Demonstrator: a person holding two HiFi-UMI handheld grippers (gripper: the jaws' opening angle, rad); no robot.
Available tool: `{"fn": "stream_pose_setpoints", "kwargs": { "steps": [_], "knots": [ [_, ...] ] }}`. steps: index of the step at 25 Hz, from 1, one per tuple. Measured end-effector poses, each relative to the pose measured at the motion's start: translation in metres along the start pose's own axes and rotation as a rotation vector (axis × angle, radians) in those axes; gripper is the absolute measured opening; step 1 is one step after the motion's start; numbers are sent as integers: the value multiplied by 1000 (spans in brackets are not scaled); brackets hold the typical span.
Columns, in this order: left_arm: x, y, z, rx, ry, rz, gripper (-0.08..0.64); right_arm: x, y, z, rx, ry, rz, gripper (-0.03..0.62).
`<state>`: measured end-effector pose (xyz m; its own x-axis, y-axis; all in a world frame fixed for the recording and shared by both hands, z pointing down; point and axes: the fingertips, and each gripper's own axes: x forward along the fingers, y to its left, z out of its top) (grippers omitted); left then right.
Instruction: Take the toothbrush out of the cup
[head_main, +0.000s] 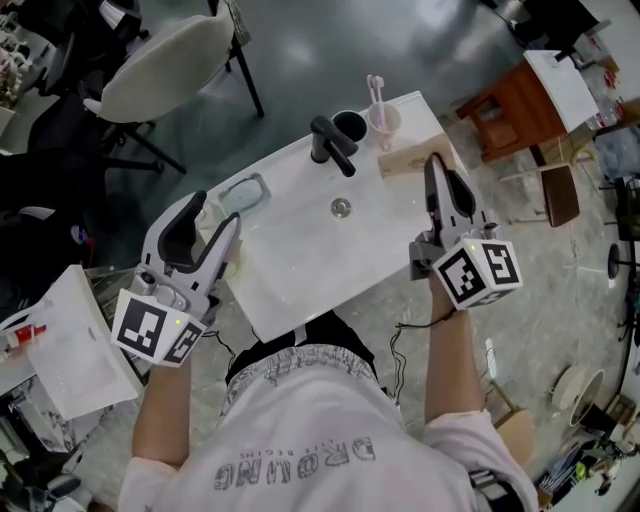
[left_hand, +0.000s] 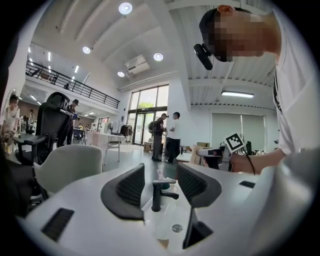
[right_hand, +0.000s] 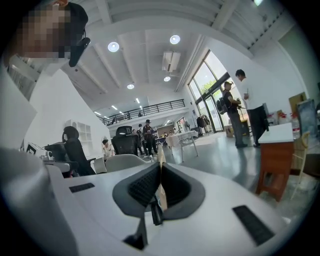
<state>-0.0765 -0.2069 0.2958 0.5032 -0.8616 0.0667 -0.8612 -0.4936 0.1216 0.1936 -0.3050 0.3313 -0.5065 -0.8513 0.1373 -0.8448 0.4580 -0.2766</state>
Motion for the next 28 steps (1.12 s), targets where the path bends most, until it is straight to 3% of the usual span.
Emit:
{"fn": "stream_pose_setpoints", "kwargs": {
  "steps": [18, 28],
  "knots": [
    [-42, 0, -52, -69, 71, -103, 218, -39, 62, -46, 8, 72, -44, 13],
    [-40, 6, -98, -108, 139, -130, 218, -38, 71, -73, 53, 80, -36, 12]
  ]
}}
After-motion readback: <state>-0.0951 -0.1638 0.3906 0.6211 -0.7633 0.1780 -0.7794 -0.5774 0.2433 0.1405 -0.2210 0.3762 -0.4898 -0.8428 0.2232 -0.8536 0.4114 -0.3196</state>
